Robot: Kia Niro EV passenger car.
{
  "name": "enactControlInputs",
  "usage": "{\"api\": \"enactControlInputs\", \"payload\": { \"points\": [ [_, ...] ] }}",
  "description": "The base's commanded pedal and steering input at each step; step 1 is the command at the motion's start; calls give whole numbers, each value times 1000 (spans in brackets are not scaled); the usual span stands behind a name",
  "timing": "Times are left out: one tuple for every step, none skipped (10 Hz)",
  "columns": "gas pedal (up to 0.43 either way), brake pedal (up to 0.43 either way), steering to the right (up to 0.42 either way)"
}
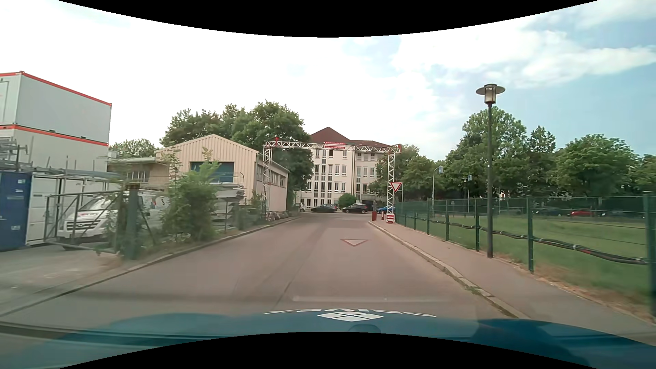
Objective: Follow the waypoints while adhering to traffic rules and regulations
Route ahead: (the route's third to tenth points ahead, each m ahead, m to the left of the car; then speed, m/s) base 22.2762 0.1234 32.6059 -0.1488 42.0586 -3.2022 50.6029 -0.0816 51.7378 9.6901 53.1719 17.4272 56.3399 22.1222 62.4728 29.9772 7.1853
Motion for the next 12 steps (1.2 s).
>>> {"api": "enactControlInputs", "payload": {
  "points": [
    [138,0,11],
    [138,0,7],
    [138,0,4],
    [118,0,3],
    [67,0,1],
    [8,0,1],
    [0,0,1],
    [0,0,1],
    [0,0,1],
    [0,0,1],
    [0,0,1],
    [0,0,0]
  ]
}}
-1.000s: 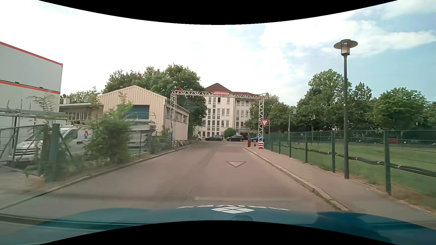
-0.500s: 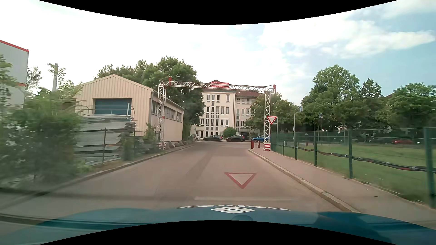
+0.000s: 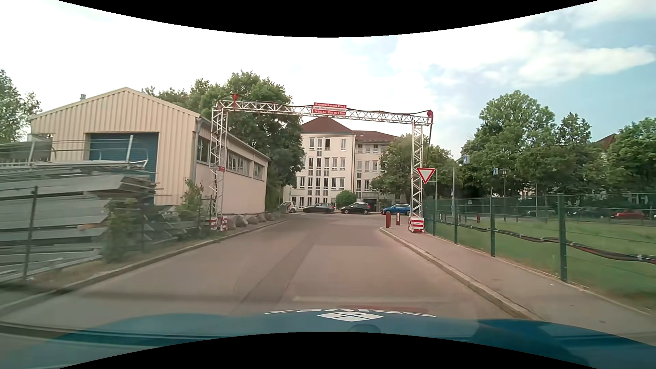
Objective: Follow the waypoints while adhering to traffic rules and regulations
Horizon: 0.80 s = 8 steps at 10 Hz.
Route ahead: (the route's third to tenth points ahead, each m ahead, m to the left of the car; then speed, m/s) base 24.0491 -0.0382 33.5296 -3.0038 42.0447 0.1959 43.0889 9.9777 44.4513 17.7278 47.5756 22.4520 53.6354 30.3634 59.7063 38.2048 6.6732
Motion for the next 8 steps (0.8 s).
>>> {"api": "enactControlInputs", "payload": {
  "points": [
    [8,0,-1],
    [47,0,-1],
    [47,0,-2],
    [47,0,-2],
    [47,0,-1],
    [59,0,-1],
    [67,0,0],
    [67,0,3]
  ]
}}
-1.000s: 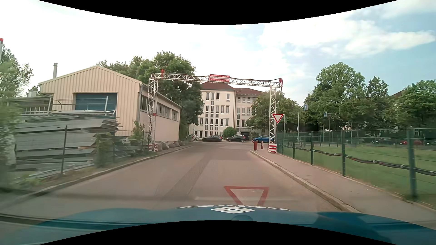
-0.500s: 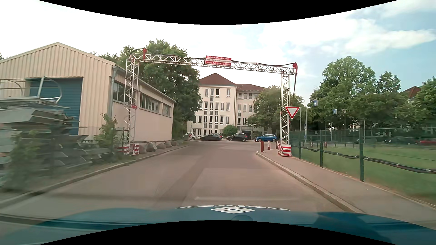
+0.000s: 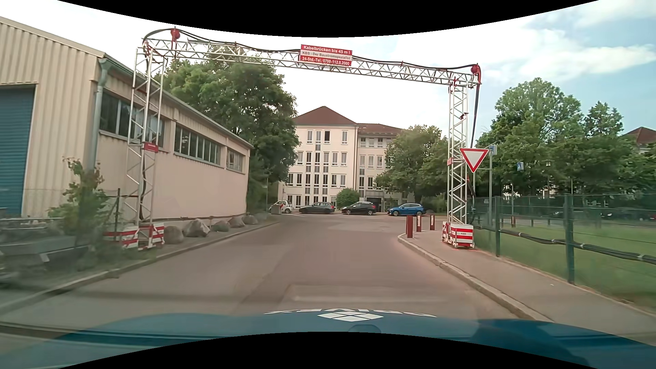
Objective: Follow the waypoints while adhering to traffic rules and regulations
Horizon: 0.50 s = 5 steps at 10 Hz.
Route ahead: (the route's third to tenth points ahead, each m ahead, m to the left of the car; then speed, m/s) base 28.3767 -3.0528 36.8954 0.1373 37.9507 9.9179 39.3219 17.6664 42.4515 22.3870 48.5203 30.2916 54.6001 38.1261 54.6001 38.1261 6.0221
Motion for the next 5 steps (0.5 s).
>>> {"api": "enactControlInputs", "payload": {
  "points": [
    [67,0,4],
    [67,0,4],
    [79,0,5],
    [79,0,6],
    [79,0,8]
  ]
}}
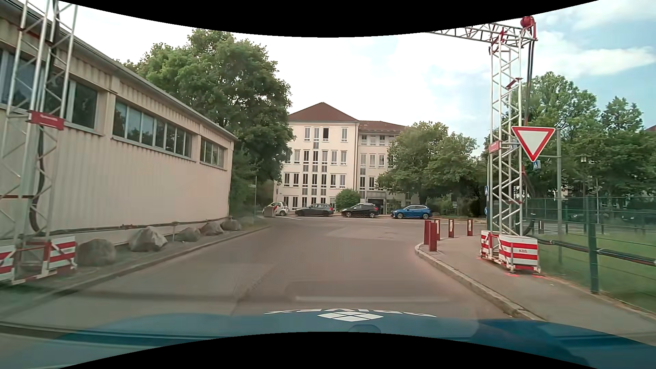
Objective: Follow the waypoints while adhering to traffic rules and regulations
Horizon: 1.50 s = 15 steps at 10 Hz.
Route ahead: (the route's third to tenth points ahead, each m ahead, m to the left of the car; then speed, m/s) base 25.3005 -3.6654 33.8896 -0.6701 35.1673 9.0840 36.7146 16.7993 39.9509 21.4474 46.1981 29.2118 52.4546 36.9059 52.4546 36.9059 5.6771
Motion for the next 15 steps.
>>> {"api": "enactControlInputs", "payload": {
  "points": [
    [79,0,10],
    [79,0,13],
    [79,0,20],
    [79,0,28],
    [79,0,33],
    [79,0,37],
    [79,0,41],
    [87,0,47],
    [98,0,56],
    [98,0,68],
    [98,0,78],
    [98,0,88],
    [98,0,90],
    [98,0,90],
    [79,0,90]
  ]
}}
